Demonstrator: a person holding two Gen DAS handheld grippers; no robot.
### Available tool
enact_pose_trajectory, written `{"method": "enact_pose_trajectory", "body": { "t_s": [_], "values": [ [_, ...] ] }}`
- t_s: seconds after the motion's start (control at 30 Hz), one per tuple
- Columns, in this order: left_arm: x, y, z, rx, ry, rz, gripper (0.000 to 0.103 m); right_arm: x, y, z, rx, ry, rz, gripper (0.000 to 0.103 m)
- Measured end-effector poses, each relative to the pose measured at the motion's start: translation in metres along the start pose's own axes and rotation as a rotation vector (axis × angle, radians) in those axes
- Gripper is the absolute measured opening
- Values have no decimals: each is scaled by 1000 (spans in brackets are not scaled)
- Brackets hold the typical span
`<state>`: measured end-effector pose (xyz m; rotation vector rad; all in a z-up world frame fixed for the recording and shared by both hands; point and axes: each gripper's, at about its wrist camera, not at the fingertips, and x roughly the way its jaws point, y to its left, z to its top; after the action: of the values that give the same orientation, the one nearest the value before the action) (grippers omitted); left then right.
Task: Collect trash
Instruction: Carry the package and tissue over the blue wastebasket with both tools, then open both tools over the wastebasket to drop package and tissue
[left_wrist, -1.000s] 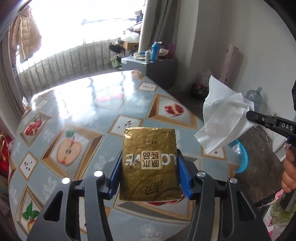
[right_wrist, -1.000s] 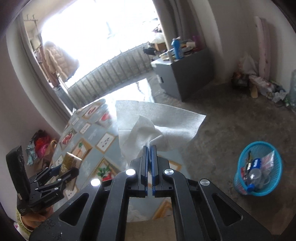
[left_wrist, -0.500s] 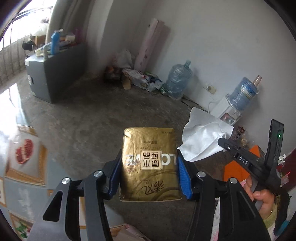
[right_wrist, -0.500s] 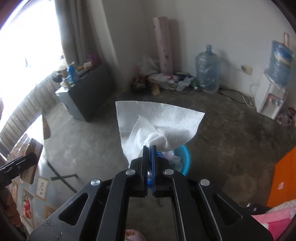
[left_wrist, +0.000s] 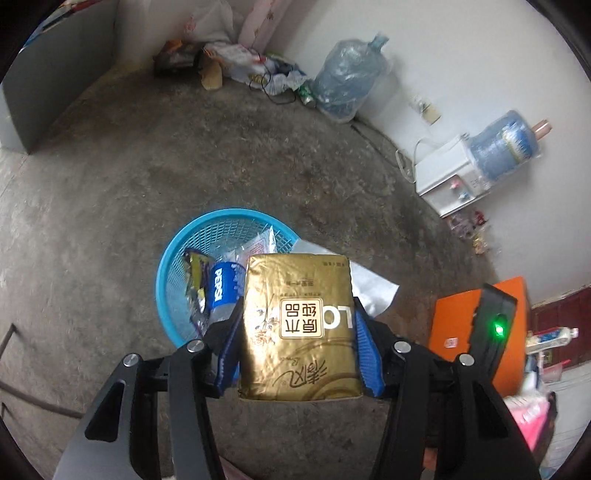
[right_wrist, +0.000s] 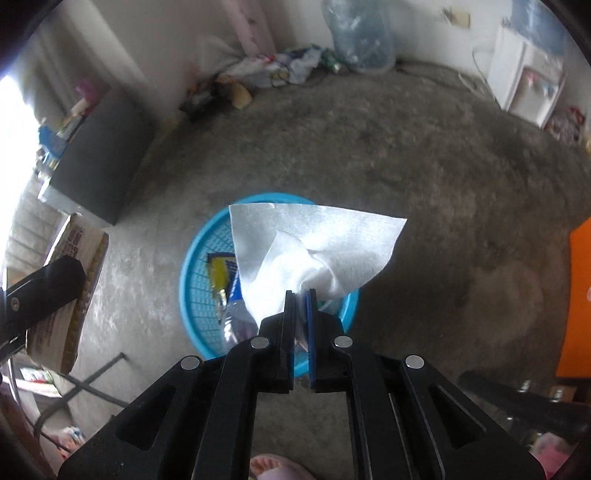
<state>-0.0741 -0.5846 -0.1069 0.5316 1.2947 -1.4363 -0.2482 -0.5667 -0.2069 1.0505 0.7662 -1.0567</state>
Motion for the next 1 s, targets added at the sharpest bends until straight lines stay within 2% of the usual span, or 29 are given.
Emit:
{"method": "enact_pose_trajectory", "body": {
  "t_s": [0.07, 0.1, 0.13, 0.23, 0.3, 0.37, 0.53, 0.63, 0.77, 0.87, 0.93, 1.0],
  "values": [
    [26, 0, 8, -5, 32, 6, 68, 18, -12, 3, 57, 39, 28, 27],
    [33, 1, 11, -14, 42, 8, 70, 28, -18, 4, 91, 55, 42, 39],
    [37, 1, 12, -17, 47, 11, 70, 35, -23, 4, 125, 64, 70, 44],
    [35, 5, 11, -45, 37, 8, 70, 39, -30, 6, 203, 56, 145, 51],
    [25, 7, 11, -58, 10, -17, 70, 30, -37, 4, 253, 24, 217, 53],
    [14, 7, 11, -51, -21, -14, 70, 16, -40, -1, 280, -4, 246, 53],
    [-47, -3, -1, -25, -146, -16, 70, -22, -33, 0, 289, -84, 319, 54],
    [-100, -11, -18, -6, -232, -25, 71, -54, -20, -4, 240, -145, 350, 58],
    [-176, -13, -56, 8, -351, -23, 81, -110, 15, -18, 105, -219, 374, 64],
    [-232, -1, -100, -13, -446, 64, 86, -151, 52, -35, -52, -266, 363, 71],
    [-266, 9, -133, -46, -510, 132, 90, -182, 80, -53, -180, -311, 361, 80],
    [-299, 19, -169, -100, -582, 246, 95, -207, 103, -75, -288, -368, 374, 87]
  ]
}}
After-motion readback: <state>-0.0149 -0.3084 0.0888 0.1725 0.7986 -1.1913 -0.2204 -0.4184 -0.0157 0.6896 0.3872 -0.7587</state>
